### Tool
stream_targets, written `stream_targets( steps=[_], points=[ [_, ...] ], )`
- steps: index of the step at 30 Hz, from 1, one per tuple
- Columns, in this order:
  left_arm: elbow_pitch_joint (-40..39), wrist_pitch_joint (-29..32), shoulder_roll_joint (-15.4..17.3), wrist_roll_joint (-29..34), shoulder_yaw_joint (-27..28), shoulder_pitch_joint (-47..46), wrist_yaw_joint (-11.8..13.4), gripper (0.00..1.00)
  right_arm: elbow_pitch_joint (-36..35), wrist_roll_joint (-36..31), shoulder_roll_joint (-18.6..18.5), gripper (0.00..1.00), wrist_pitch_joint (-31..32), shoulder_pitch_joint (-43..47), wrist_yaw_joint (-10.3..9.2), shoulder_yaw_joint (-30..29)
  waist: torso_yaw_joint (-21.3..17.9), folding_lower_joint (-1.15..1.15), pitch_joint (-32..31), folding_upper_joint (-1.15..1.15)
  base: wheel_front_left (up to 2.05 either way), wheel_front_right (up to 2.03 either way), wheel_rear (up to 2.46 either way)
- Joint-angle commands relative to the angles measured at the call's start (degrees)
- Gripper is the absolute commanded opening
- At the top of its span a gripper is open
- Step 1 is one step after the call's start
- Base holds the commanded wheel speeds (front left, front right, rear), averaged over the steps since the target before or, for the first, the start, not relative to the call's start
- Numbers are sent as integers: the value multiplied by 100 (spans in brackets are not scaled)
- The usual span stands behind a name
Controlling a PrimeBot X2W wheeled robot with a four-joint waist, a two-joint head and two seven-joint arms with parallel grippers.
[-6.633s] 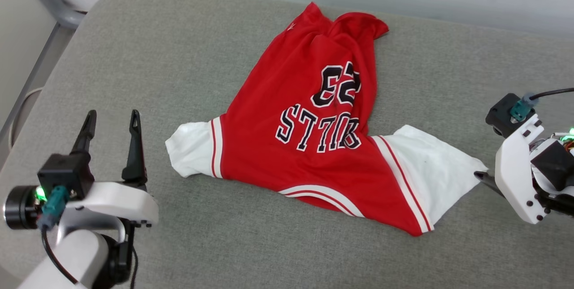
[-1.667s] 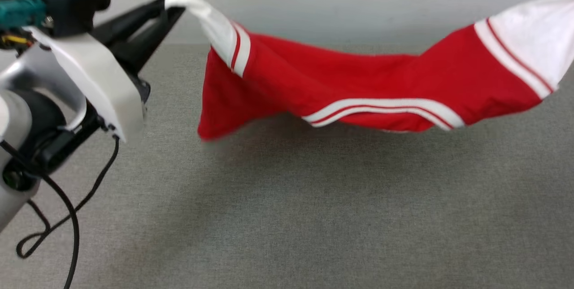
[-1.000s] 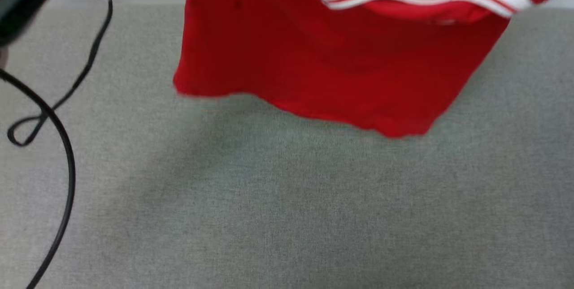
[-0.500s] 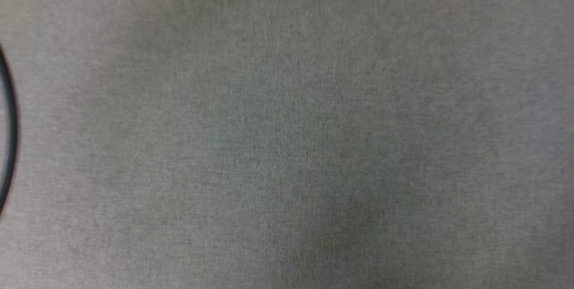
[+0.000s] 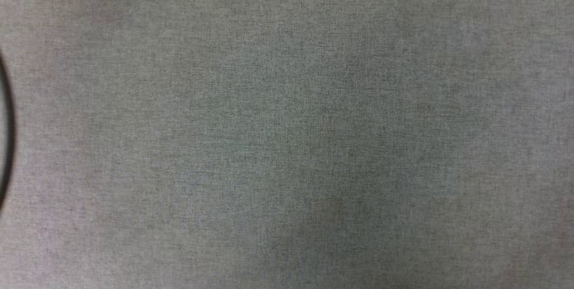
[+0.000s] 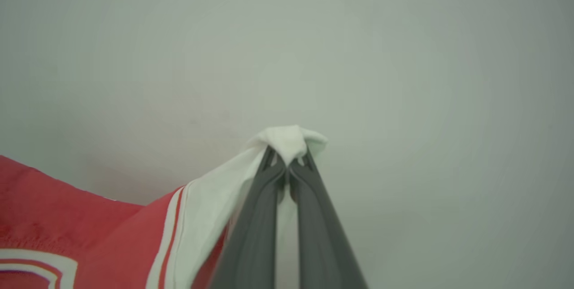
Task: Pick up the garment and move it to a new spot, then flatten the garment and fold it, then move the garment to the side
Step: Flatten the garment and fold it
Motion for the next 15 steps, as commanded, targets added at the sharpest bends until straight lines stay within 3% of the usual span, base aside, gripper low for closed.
stream_targets(
  steps=[1,9,15],
  points=[
    [7,-147,37,-76,-86,322,-8,0,114,81,-6,0,-159,347,-8,143,-18,-2,-56,0,0,0,0],
    [-508,-572,423,-291,-291,1820,33,0,-30,431,-176,0,-678,1756,-9,552,-118,-2,-470,0,0,0,0],
    [-1311,-807,877,-525,-407,3360,381,0,-514,707,-424,0,-912,3363,-8,724,-195,-2,-968,0,0,0,0]
  ],
)
